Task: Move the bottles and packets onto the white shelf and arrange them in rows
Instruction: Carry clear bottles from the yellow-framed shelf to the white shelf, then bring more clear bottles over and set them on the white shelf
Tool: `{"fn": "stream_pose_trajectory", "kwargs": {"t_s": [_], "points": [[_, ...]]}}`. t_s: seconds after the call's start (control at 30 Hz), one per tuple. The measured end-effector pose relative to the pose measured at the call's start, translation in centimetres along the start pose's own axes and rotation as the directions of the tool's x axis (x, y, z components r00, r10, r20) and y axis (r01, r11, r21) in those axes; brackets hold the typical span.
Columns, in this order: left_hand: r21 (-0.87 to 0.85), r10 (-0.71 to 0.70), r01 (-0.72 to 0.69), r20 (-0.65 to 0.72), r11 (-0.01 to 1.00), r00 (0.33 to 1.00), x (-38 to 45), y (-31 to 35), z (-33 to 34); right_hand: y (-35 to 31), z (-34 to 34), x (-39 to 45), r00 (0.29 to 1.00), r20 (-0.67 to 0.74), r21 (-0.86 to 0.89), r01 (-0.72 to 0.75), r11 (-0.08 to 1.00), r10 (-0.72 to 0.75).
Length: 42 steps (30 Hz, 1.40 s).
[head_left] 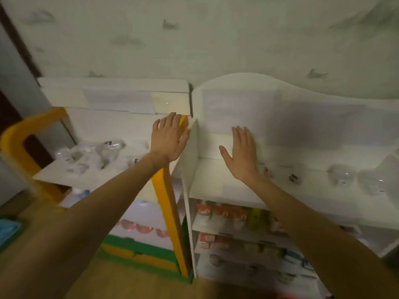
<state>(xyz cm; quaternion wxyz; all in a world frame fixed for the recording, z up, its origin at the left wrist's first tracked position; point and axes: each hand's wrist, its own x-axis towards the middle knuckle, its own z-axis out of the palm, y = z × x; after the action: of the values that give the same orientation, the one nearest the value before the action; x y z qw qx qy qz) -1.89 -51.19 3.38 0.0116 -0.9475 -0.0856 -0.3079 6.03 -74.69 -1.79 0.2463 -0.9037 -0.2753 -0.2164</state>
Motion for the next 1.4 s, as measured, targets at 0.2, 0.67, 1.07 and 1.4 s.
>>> {"fn": "stream_pose_trajectory", "kwargs": {"t_s": [0.2, 0.67, 1.07, 1.4], "points": [[0.091, -0.191, 0.179, 0.153, 0.98, 0.97, -6.4, -13.1, -2.8, -14.4, 4.1, 1.5, 0.971, -0.084, 0.195, 0.237, 0.952, -0.224], [0.294, -0.447, 0.339, 0.525, 0.894, 0.724, -12.4, -32.7, 0.7, -30.2, 19.3, 5.3, 0.825, 0.448, 0.173, 0.297, 0.939, -0.343], [0.183, -0.293, 0.229, 0.601, 0.956, 0.744, -6.3, -46.8, 7.5, -36.4, 35.4, 17.6, 0.749, 0.609, 0.176, 0.197, 0.965, -0.263], [0.067, -0.091, 0.062, 0.669, 0.996, 0.737, -4.5, -51.1, 13.3, -38.1, 42.6, 22.6, 0.749, 0.616, 0.121, 0.216, 0.969, -0.244]]}}
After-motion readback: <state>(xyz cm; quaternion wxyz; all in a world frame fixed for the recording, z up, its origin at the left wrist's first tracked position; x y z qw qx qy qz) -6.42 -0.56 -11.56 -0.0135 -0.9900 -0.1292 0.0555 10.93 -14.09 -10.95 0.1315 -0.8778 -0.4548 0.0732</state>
